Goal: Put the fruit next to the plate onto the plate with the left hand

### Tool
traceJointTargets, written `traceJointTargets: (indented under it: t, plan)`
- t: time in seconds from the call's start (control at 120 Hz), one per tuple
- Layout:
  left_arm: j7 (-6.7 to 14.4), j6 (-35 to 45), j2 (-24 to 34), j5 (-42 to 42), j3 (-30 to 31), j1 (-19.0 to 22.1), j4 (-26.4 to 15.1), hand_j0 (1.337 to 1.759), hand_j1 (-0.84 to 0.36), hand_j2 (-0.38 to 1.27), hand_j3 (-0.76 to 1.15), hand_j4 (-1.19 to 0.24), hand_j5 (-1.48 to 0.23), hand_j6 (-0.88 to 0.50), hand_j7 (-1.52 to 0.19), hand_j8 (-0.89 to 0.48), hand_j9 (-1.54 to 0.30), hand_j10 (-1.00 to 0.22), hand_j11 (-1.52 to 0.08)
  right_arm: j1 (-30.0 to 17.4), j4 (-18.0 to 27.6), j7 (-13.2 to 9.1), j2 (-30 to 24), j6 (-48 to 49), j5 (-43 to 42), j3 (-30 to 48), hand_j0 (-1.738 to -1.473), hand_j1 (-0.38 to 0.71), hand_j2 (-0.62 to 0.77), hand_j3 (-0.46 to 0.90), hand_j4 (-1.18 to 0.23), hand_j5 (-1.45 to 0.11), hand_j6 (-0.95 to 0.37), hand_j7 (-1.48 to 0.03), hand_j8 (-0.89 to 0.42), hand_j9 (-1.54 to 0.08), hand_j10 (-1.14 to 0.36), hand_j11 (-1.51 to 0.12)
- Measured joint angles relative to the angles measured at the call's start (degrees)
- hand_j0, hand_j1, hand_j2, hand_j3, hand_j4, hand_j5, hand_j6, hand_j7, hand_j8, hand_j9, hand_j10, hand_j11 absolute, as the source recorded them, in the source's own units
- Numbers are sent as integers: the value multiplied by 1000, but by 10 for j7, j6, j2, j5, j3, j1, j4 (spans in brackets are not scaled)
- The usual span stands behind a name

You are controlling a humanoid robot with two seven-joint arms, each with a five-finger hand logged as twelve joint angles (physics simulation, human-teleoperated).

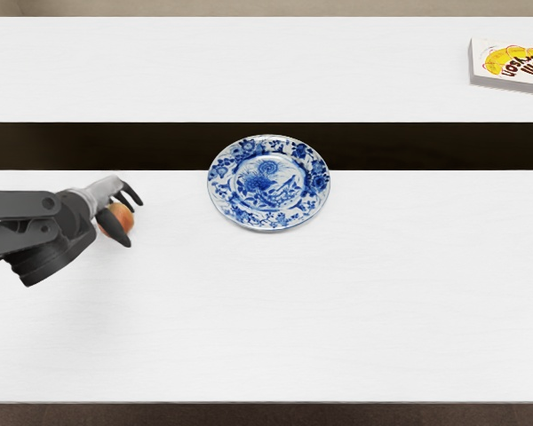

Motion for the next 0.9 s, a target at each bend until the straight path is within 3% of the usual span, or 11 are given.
traceJointTargets:
  t: [0.2, 0.417, 0.458, 0.567, 0.767, 0.9]
  plan:
    - [0, 15, -1, 6, -2, 8, 7, 1656, -230, 82, 0, -530, -664, -531, -664, -478, -681, -514, -684, 0, 0, 0, 0, 0, 0, 0, -1658, -327, -4, 0, -18, -24, -18, -24, -18, -24, -18, -24]
    - [1, 18, 0, 4, -12, 13, 8, 1651, -271, 305, 0, -682, -875, -533, -878, -433, -894, -547, -901, 0, 0, 0, 0, 0, 0, 0, -1658, -327, -4, 0, -18, -24, -18, -24, -18, -24, -18, -24]
    - [1, 19, 0, 3, -21, 14, 9, 1650, -293, 348, 0, -700, -913, -508, -914, -405, -927, -528, -934, 0, 0, 0, 0, 0, 0, 0, -1658, -327, -4, 0, -18, -24, -18, -24, -18, -24, -18, -24]
    - [2, 17, -1, -4, -60, 33, 26, 1648, -265, 272, 0, -733, -978, -489, -977, -381, -986, -518, -990, 0, 0, 0, 0, 0, 0, 0, -1658, -327, -4, 0, -18, -24, -18, -24, -18, -24, -18, -24]
    - [2, 15, -2, -9, -137, 32, 38, 1647, -268, 273, 0, -757, -1022, -466, -1017, -366, -1026, -506, -1031, 0, 0, 0, 0, 0, 0, 0, -1658, -327, -4, 0, -18, -24, -18, -24, -18, -24, -18, -24]
    - [1, 14, -20, -9, -158, 32, 47, 1646, -274, 269, 0, -761, -1038, -448, -1027, -352, -1035, -498, -1043, 0, 0, 0, 0, 0, 0, 0, -1658, -327, -4, 0, -18, -24, -18, -24, -18, -24, -18, -24]
